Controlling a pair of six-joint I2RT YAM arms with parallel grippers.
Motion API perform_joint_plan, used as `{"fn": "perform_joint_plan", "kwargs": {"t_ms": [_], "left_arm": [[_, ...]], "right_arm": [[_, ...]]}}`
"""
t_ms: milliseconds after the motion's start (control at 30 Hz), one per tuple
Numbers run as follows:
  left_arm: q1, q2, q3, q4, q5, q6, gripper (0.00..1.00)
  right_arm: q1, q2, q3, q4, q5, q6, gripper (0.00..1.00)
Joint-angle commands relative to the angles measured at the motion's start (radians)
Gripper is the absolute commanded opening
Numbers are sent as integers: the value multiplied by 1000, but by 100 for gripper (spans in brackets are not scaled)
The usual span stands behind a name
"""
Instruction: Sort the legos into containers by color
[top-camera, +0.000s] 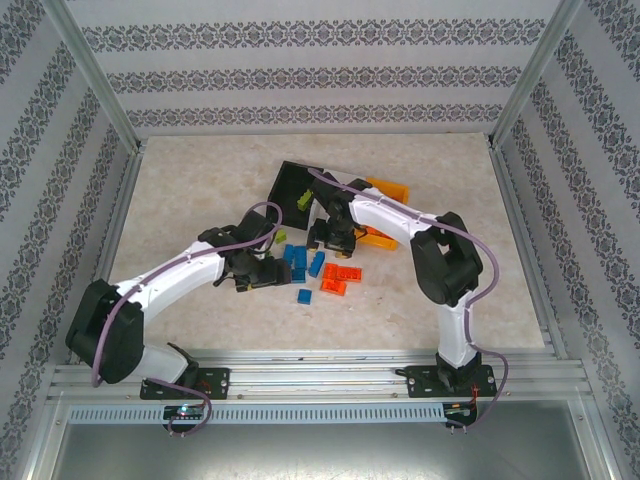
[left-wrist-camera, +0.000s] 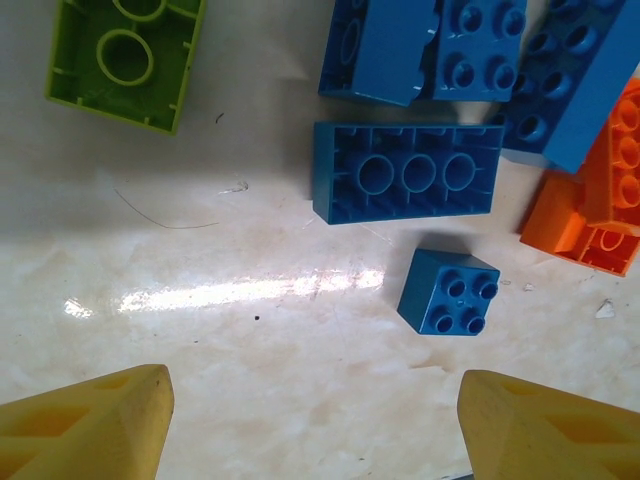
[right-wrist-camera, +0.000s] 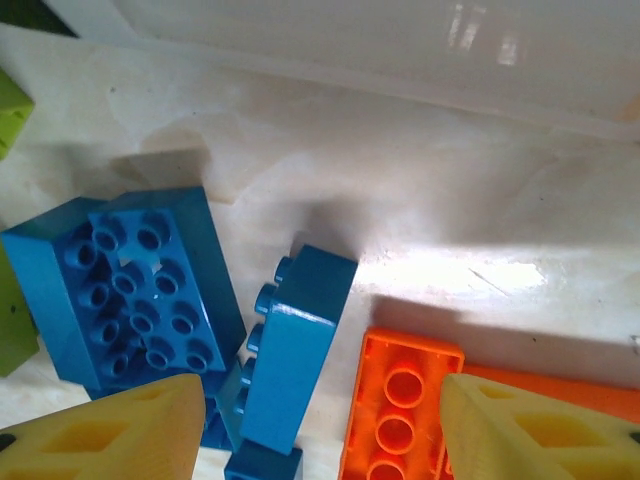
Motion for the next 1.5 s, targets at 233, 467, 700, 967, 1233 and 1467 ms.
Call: {"fn": "perform_joint_plan", "kwargs": {"t_ms": [233, 467, 700, 967, 1233, 1467], "left_arm": [[30, -54, -17, -33, -40, 1, 76], [53, -55, -20, -43, -31, 19, 76], [71, -23, -7, -28, -15, 31, 76], [82, 19, 38, -20, -16, 41, 76], [103, 36, 82, -44, -15, 63, 76], [122, 34, 103, -70, -15, 78, 76]], "right_arm": [[25, 106, 57, -4, -47, 37, 60], [27, 164, 86, 0, -52, 36, 50], [22, 127, 64, 9, -39, 25, 24], [-4, 4, 54, 9, -10, 15, 16], [-98, -112, 115, -24, 32, -25, 16], [-201, 1, 290, -63, 48, -106, 16]]}}
